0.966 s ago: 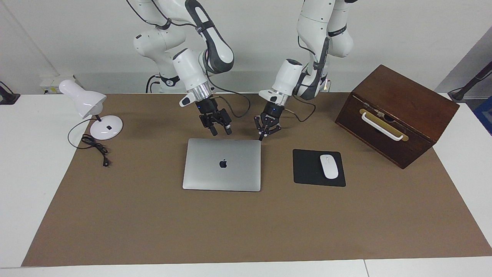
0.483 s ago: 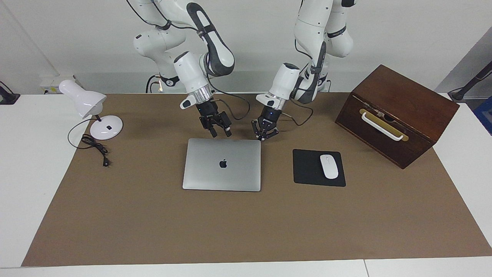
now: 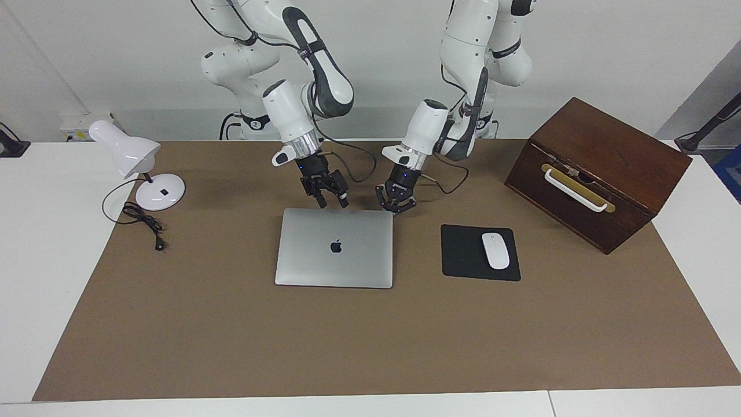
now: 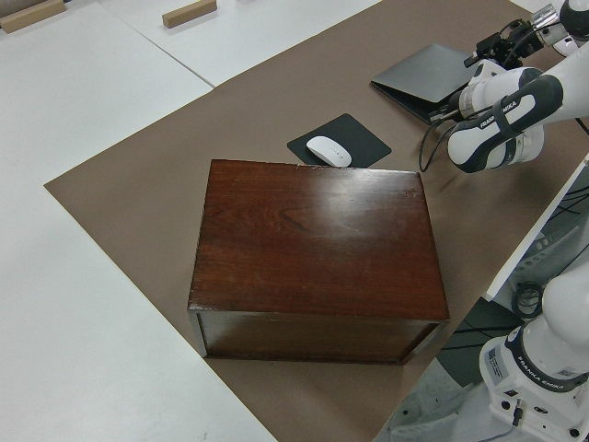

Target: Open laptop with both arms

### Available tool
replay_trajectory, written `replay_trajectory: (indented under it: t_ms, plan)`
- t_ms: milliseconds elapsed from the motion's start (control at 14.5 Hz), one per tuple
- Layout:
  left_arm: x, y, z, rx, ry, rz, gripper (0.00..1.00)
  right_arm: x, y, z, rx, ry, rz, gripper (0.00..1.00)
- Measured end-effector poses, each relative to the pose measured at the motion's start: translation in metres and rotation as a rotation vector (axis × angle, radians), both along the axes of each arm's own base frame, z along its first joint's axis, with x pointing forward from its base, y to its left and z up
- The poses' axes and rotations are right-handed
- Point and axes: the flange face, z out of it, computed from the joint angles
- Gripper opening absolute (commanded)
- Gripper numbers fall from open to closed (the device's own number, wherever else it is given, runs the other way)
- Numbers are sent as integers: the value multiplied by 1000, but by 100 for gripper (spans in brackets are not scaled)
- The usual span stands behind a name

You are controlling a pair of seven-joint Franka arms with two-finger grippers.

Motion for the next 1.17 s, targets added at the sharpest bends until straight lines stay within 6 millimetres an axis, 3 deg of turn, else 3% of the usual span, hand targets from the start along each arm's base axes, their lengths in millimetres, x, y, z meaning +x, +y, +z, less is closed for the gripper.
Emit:
replay_trajectory:
  t_ms: [1172]
  plan:
    - [6, -5, -1, -6, -7, 1, 0, 9, 2, -1, 4, -1, 1, 100]
